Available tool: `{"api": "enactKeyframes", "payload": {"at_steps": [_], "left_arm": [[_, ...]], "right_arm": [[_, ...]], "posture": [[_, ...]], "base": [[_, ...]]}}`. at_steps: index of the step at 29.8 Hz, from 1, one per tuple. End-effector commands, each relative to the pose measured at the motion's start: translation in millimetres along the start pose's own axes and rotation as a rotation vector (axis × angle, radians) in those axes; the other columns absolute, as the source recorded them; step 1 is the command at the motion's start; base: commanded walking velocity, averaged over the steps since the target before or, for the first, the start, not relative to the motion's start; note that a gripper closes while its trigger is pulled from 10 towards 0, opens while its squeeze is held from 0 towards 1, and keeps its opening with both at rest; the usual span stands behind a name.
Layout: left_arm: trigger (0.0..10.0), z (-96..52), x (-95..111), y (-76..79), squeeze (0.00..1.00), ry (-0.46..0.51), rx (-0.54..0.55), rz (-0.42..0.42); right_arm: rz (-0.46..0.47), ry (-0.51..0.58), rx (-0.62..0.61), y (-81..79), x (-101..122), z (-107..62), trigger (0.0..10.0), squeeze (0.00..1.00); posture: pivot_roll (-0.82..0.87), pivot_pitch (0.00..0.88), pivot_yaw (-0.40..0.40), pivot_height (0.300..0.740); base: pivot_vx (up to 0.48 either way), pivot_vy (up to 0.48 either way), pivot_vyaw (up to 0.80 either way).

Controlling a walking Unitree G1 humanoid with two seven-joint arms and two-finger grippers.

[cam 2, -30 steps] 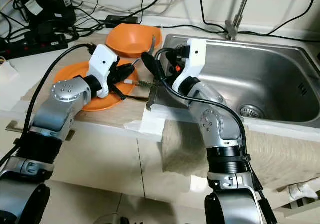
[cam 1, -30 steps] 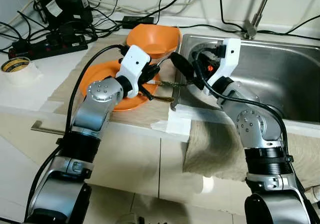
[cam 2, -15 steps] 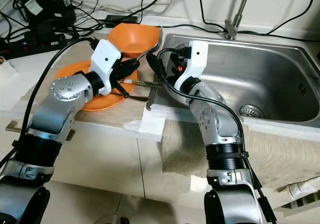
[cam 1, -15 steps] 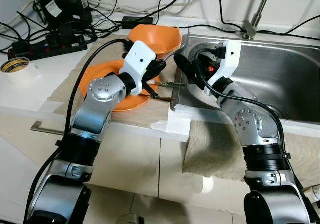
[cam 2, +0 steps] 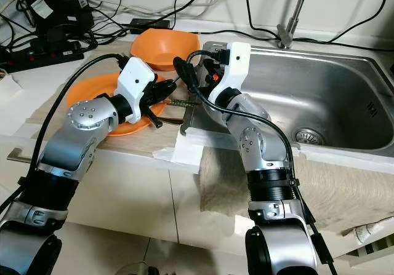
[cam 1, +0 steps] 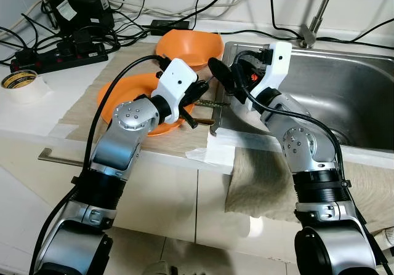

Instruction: Kitchen organization

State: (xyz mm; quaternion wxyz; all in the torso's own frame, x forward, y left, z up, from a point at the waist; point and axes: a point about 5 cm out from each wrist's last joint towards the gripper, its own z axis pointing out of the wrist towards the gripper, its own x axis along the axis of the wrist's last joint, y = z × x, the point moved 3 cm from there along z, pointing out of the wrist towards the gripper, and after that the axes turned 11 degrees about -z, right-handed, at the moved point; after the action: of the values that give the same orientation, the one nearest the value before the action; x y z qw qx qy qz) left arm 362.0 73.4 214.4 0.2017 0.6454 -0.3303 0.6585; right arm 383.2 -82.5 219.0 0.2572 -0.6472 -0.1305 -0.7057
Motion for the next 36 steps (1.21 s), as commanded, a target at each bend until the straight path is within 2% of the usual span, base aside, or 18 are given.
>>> {"api": "enactKeyframes", "payload": {"at_steps": [1, 19, 20, 21, 36], "left_arm": [[0.0, 0.4, 5.9, 5.7, 0.00, 0.014, -0.024, 0.025], [0.0, -0.5, 29.4, 18.6, 0.00, 0.103, -0.077, 0.034], [0.0, -0.6, 30.1, 18.9, 0.00, 0.106, -0.079, 0.034], [0.0, -0.9, 30.9, 19.4, 0.00, 0.109, -0.081, 0.033], [0.0, -1.0, 33.0, 18.6, 0.00, 0.116, -0.080, 0.028]], "right_arm": [[-0.006, 0.025, -0.013, 2.3, 8.7, 3.6, 10.0, 0.00], [-0.016, -0.003, -0.088, 9.7, 1.1, 12.7, 10.0, 0.00], [-0.013, -0.004, -0.090, 10.1, 0.6, 12.8, 10.0, 0.20], [-0.004, -0.009, -0.099, 11.5, -0.9, 13.0, 10.0, 1.00], [0.043, -0.015, -0.118, 14.3, -4.7, 13.7, 10.0, 1.00]], "posture": [[0.00, 0.000, 0.018, 0.732], [0.00, 0.000, 0.014, 0.732], [0.00, 0.000, 0.014, 0.732], [0.00, 0.000, 0.013, 0.732], [0.00, 0.000, 0.014, 0.732]], "base": [[0.000, 0.000, 0.00], [0.000, 0.000, 0.00], [0.000, 0.000, 0.00], [0.000, 0.000, 0.00], [0.000, 0.000, 0.00]]}}
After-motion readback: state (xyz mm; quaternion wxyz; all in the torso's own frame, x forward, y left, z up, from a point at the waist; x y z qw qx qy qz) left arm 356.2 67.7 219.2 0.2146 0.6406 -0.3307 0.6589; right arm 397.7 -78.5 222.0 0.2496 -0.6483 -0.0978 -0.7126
